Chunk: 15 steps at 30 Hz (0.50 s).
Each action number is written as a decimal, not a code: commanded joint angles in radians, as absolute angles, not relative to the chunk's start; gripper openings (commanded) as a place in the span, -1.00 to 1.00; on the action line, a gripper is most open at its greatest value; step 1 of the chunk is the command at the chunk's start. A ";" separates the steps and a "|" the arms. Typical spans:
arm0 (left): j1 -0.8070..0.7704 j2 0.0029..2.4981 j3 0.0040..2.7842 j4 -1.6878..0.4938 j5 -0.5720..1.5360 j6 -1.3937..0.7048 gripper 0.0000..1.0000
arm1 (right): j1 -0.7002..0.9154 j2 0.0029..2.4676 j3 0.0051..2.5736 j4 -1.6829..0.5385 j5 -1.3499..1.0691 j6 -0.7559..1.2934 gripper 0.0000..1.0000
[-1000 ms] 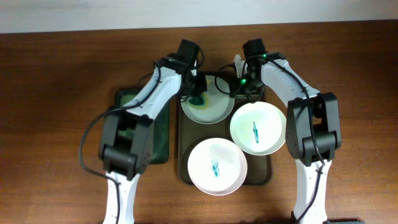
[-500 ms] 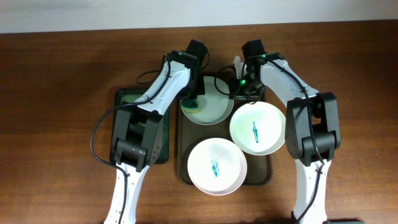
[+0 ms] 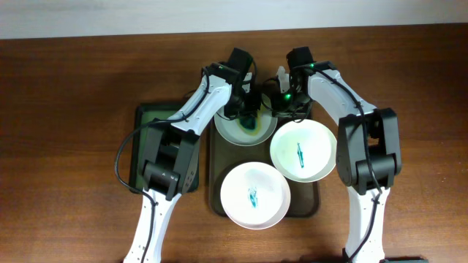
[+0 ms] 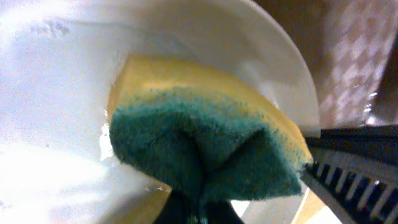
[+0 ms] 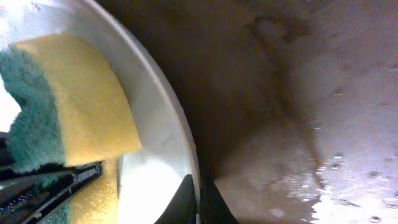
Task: Clean dirty plates on tray and stack at the side
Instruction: 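Scrub the top plate with the sponge in the left gripper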
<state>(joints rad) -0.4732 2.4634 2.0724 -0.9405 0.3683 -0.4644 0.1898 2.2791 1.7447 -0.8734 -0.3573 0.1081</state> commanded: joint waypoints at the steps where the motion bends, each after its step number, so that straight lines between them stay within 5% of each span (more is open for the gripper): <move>1: -0.499 2.507 2.068 -1.145 -0.069 -0.464 -1.00 | 0.203 2.284 1.755 -0.867 -0.385 0.109 -0.92; 4: -0.498 2.507 2.087 -1.252 -0.343 -0.485 -1.00 | 0.202 2.284 1.755 -0.867 -0.381 0.109 -0.92; 9: -0.440 2.507 2.113 -1.260 -0.339 -0.549 -1.00 | 0.202 2.284 1.755 -0.867 -0.381 0.109 -0.91; 15: -0.451 2.508 2.112 -1.005 0.358 -0.450 -1.00 | 0.202 2.284 1.755 -0.863 -0.381 0.109 -0.92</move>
